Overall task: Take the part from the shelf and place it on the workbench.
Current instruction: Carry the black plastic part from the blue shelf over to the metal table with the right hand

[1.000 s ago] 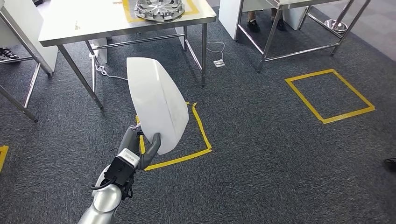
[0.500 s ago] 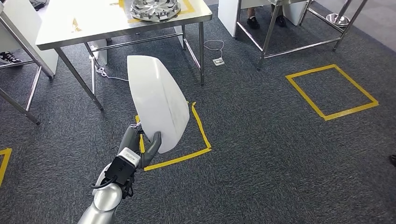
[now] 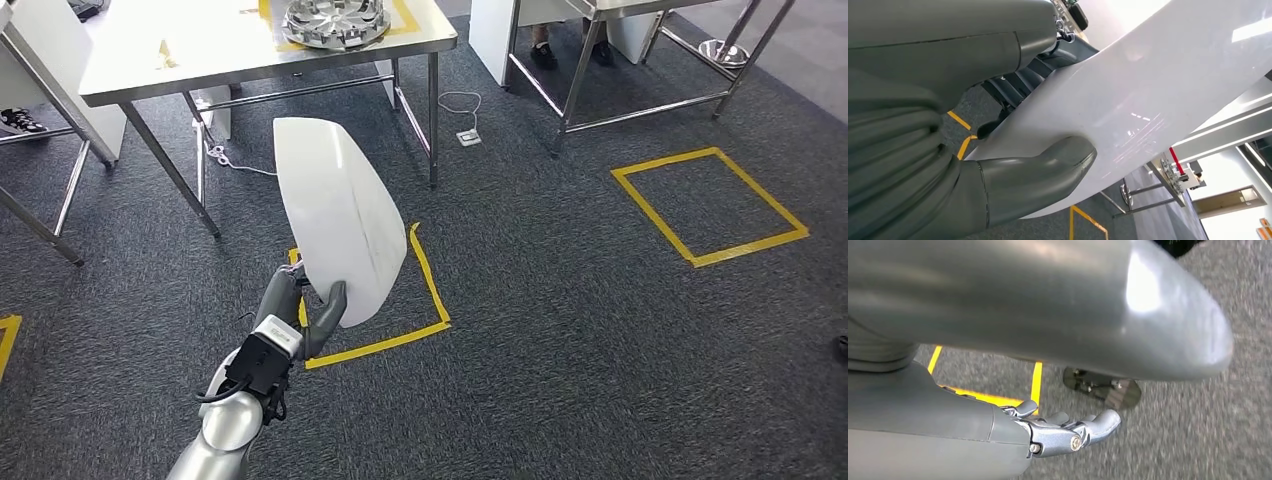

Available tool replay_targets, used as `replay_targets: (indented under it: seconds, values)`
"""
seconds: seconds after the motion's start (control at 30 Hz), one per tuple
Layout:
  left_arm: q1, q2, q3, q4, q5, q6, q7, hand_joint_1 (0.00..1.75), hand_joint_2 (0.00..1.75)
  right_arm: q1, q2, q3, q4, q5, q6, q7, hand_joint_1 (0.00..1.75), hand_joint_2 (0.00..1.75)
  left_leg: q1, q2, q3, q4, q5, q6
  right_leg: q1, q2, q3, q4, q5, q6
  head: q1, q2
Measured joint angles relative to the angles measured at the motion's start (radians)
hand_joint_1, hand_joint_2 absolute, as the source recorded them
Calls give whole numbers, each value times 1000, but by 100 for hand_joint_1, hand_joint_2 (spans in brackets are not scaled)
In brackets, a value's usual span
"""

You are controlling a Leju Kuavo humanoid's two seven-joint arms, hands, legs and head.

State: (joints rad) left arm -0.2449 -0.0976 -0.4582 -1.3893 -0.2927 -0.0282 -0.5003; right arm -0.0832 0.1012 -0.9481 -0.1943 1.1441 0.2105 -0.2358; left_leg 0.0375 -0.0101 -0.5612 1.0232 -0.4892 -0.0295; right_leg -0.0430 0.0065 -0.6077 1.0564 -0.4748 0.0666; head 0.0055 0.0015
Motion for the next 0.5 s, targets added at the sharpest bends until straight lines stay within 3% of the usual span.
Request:
replay_targets:
  seconds: [0.1,0.17,0.23,0.3,0.33,0.37,0.4,0.47,0.5]
  values:
    - [-1,0,0,0,0,0,-1,175,175,0,0,0,0,-1,2,1,0,0,-2,-3,-4,5,-10,-19,5,6,1,-1,-9,-37,0,0]
    - [-1,1,0,0,0,1,-2,175,175,0,-1,0,0,-1,3,1,0,0,1,1,-6,18,-22,-25,6,4,2,-2,-9,-53,-1,0]
    - [-1,2,0,0,0,2,-3,175,175,0,-1,0,0,-1,4,0,0,0,-1,5,-48,108,-73,-26,8,2,3,-3,-10,-64,-2,0]
    - [0,3,0,1,0,3,-3,175,175,1,-1,0,0,-1,4,0,0,0,-6,7,-121,249,-134,-23,13,0,4,-3,-13,-70,-3,0]
    - [1,4,0,2,0,3,-3,175,175,2,-1,0,0,-1,4,1,0,0,-8,7,-148,295,-144,-20,17,-1,5,-2,-14,-72,-3,0]
    - [1,4,0,3,0,3,-3,175,175,2,-1,0,0,-1,4,1,0,0,-11,6,-158,306,-134,-14,20,-1,7,-2,-16,-74,-3,0]
    - [1,5,0,4,1,4,-3,175,175,2,-1,0,0,-1,4,1,0,0,-15,6,-149,276,-104,-6,23,-1,10,-2,-18,-75,-3,0]
    - [0,5,0,4,1,5,-3,175,175,2,-1,0,0,-1,4,0,0,0,-25,7,-90,143,-29,14,27,0,19,-3,-24,-74,-3,0]
    - [-1,5,0,4,1,6,-4,175,175,2,0,0,0,-1,5,0,0,0,-30,8,-63,83,-4,21,29,1,22,-2,-26,-70,-3,0]
